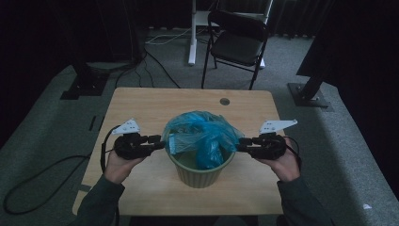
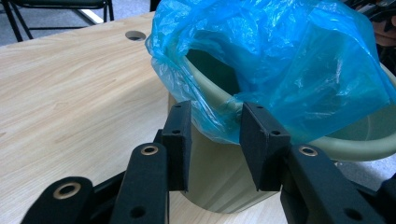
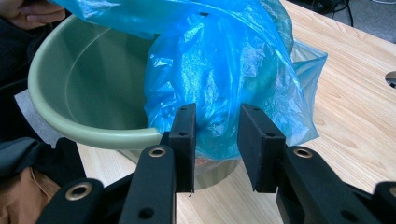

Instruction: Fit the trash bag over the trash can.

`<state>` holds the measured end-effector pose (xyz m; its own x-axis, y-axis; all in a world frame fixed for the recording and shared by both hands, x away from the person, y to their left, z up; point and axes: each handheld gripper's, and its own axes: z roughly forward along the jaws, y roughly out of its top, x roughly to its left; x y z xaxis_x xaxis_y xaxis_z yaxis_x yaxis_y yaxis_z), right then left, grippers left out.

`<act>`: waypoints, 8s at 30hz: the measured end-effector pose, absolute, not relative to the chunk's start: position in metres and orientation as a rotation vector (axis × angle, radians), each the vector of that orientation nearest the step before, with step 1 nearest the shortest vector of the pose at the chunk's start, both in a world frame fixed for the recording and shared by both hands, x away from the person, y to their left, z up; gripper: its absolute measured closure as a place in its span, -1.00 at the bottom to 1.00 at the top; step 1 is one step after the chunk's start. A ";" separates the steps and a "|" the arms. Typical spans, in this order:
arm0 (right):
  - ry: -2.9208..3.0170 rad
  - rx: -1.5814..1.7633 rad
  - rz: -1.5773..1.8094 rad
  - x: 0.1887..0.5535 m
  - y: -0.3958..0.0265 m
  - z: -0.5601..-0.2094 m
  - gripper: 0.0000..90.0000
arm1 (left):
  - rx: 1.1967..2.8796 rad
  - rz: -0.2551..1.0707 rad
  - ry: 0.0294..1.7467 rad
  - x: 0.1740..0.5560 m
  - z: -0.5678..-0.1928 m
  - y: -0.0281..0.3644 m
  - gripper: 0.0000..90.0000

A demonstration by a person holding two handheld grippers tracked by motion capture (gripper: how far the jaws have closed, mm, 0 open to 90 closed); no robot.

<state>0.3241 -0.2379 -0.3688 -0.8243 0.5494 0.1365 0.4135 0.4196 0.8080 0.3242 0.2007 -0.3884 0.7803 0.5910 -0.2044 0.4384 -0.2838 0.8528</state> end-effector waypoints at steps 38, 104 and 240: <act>2.347 0.929 1.340 0.373 -0.222 -0.356 0.44 | 1.861 0.275 0.844 0.351 -0.388 0.204 0.83; 2.460 0.872 1.540 0.389 -0.223 -0.359 0.96 | 1.858 0.206 0.802 0.334 -0.391 0.199 0.98; 2.393 0.936 1.330 0.398 -0.203 -0.358 0.77 | 1.850 0.220 0.826 0.320 -0.394 0.192 0.43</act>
